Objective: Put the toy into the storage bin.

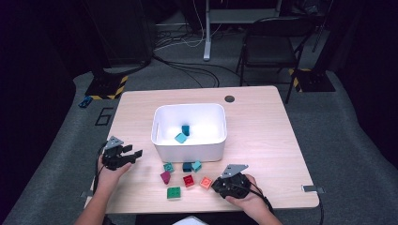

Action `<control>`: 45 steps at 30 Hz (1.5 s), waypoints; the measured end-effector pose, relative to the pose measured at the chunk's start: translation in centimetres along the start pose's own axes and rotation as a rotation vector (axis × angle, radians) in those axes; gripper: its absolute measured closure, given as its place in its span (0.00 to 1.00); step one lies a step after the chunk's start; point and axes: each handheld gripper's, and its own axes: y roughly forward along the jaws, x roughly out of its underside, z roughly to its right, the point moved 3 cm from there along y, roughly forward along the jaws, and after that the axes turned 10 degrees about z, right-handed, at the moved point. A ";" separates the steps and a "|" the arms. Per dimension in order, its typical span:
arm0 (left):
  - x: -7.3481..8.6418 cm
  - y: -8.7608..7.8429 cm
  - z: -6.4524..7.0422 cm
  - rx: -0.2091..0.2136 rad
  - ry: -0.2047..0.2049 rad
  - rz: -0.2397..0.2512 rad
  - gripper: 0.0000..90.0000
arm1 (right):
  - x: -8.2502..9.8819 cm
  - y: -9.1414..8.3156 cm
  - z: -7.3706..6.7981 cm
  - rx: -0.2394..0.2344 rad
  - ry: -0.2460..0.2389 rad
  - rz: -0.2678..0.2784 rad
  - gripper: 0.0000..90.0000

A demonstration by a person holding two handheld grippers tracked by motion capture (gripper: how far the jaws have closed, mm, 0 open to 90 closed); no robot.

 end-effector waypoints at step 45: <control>0.0 0.0 0.0 -0.002 0.002 0.002 0.46 | -10.2 -4.4 0.9 -0.056 -0.046 0.150 0.65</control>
